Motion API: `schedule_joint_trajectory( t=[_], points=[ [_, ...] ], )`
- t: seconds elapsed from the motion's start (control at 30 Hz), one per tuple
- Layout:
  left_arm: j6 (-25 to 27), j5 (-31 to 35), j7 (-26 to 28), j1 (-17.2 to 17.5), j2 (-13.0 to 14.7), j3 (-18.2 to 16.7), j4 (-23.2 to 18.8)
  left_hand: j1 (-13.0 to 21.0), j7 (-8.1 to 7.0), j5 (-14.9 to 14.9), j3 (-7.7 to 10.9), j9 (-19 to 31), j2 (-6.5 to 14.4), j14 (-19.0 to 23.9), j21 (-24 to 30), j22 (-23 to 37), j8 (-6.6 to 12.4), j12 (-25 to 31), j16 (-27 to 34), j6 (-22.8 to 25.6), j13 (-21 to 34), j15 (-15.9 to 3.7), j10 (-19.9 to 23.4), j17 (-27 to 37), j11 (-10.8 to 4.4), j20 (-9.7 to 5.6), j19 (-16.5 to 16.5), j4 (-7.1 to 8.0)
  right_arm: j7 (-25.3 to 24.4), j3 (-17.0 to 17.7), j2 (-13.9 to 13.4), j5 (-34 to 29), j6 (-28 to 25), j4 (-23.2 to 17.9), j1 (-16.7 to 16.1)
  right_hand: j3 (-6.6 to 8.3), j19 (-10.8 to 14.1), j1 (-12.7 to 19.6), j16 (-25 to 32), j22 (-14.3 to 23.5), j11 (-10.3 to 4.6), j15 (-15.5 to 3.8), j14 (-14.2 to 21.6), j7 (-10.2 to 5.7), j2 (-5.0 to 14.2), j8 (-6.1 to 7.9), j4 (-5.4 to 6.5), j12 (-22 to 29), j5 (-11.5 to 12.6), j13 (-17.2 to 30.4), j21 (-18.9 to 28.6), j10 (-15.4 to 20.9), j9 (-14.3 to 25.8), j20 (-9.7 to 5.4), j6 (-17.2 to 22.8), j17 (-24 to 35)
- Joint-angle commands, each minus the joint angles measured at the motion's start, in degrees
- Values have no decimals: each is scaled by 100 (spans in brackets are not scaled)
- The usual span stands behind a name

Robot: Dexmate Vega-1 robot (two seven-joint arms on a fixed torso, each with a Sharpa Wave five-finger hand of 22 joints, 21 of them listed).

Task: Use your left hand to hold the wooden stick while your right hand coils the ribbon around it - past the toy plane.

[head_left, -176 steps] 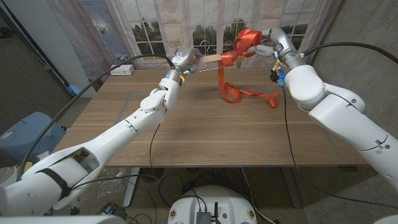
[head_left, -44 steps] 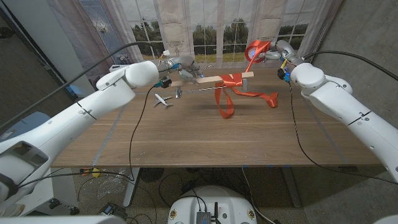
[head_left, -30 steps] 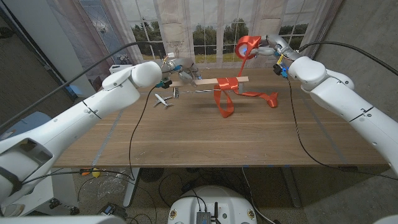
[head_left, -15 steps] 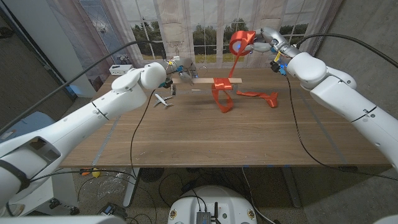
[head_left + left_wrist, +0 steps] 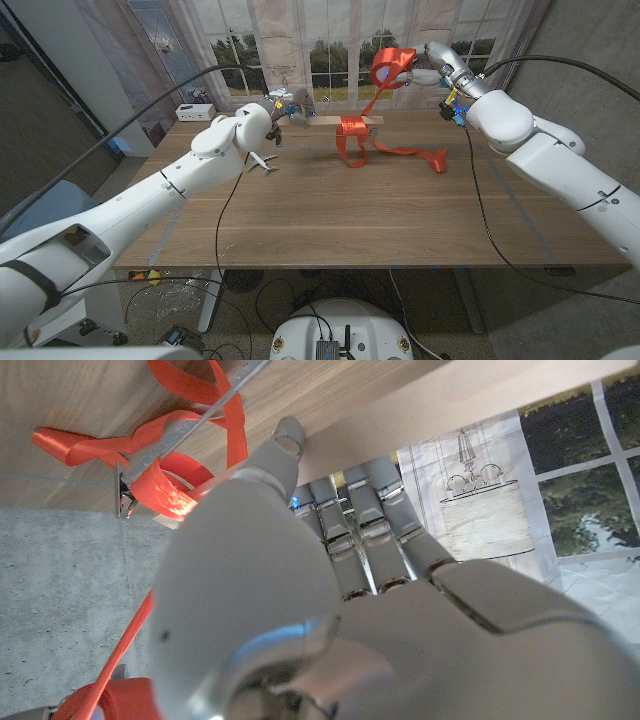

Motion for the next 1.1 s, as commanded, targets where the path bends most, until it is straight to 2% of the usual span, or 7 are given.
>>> schedule_joint_trajectory(
  t=[0.03, 0.27, 0.47, 0.7, 0.87, 1.1],
  points=[
    [-119, 546, 1197, 342, -282, -137, 149, 36, -21, 254, 657, 773, 74, 848, 58, 23, 6, -5, 33, 109, 27, -1425, 239, 1, -139, -473, -35, 172, -419, 417, -112, -57, -89, -475, -754, 303, 76, -48, -23, 6, -75, -129, 101, 383, 199, 63, 241, 1758, 53, 1000, 50, 1447, 38, 29, 1284, 27],
    [-396, 630, 2213, 649, -453, -325, 277, 29, -19, 255, 652, 772, 67, 909, 97, 27, -11, -17, 42, 144, 34, -1420, 251, 7, -163, -487, -20, 172, -660, 690, -38, 6, -60, -604, -1254, 347, 82, -55, -50, 5, -77, -130, 123, 384, 158, 70, 234, 1758, 62, 993, 62, 1458, 37, 34, 1305, 61],
    [-683, 556, 2687, 805, -514, -458, 340, 24, -32, 258, 652, 769, 61, 932, 112, 26, -20, -24, 36, 167, 28, -1422, 276, 0, -167, -493, -18, 173, -748, 787, 21, 75, -257, -715, -1435, 379, 97, -69, -59, 4, -64, -118, 149, 393, 140, 73, 237, 1768, 71, 1010, 75, 1458, 36, 44, 1319, 92],
    [-664, 581, 2555, 861, -474, -503, 222, 14, -40, 262, 651, 763, 56, 956, 130, 23, -41, -34, 28, 176, 39, -1419, 277, -5, -178, -497, -19, 176, -730, 825, 20, 180, -498, -760, -1465, 418, 127, -82, -81, 3, -41, -120, 171, 403, 110, 89, 236, 1773, 87, 1001, 97, 1492, 50, 57, 1347, 111],
    [-586, 566, 2307, 883, -425, -516, 129, 8, -35, 265, 652, 765, 48, 958, 139, 21, -55, -51, 14, 176, 37, -1421, 271, -10, -191, -498, -23, 174, -682, 815, 42, 415, -928, -741, -1369, 425, 125, -84, -79, 3, -45, -93, 163, 408, 109, 89, 238, 1770, 92, 1000, 102, 1490, 57, 58, 1343, 121],
    [-479, 498, 1868, 884, -335, -516, 23, 0, -63, 271, 657, 768, 40, 933, 150, 17, -73, -62, -10, 189, 39, -1420, 293, -3, -231, -496, -34, 175, -603, 670, -71, 746, -1744, -715, -1102, 400, 101, -109, -65, 3, -27, -89, 113, 419, 148, 69, 267, 1760, 91, 1032, 106, 1410, 55, 74, 1303, 107]
  ],
)
